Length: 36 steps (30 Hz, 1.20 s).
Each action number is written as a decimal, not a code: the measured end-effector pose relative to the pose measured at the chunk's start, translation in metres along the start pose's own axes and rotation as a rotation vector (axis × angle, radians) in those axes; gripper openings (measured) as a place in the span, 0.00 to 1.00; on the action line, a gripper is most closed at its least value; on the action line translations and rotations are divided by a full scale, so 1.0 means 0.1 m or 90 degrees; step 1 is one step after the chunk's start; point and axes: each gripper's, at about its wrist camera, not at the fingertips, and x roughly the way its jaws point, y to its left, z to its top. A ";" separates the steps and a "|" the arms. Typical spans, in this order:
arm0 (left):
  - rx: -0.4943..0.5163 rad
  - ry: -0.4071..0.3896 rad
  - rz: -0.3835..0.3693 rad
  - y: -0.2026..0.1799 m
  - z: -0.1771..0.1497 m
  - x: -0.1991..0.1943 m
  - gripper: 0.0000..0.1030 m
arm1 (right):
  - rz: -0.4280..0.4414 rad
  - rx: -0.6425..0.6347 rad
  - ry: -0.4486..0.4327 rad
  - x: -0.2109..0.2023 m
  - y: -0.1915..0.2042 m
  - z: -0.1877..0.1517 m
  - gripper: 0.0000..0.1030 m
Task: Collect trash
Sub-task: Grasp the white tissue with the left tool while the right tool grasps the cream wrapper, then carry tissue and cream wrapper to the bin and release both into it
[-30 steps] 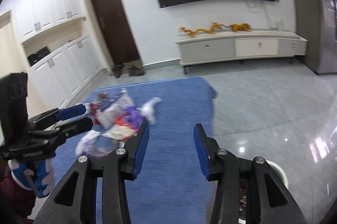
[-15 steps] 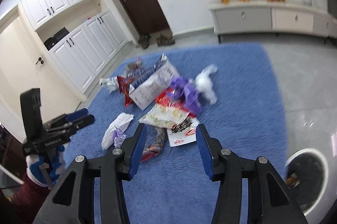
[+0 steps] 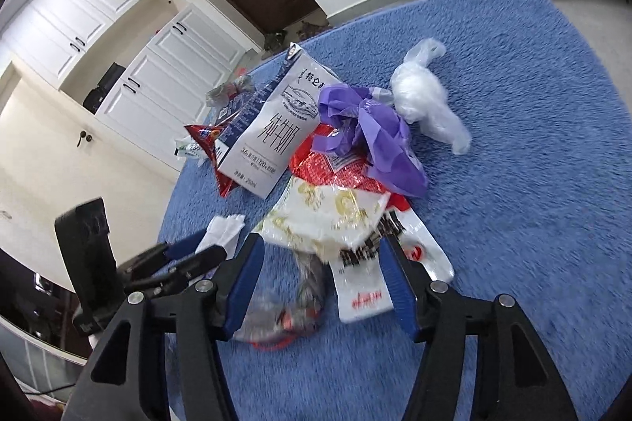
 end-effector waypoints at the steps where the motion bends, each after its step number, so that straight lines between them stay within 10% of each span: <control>1: -0.001 -0.001 -0.002 0.01 0.00 0.00 0.44 | 0.003 0.010 0.003 0.05 -0.02 0.02 0.58; 10: -0.017 -0.015 -0.013 0.09 -0.04 -0.12 0.11 | 0.036 0.045 0.013 0.23 -0.07 0.09 0.14; 36: -0.034 -0.118 0.005 -0.07 -0.08 -0.98 0.05 | -0.018 -0.094 -0.136 -1.21 0.42 -0.47 0.07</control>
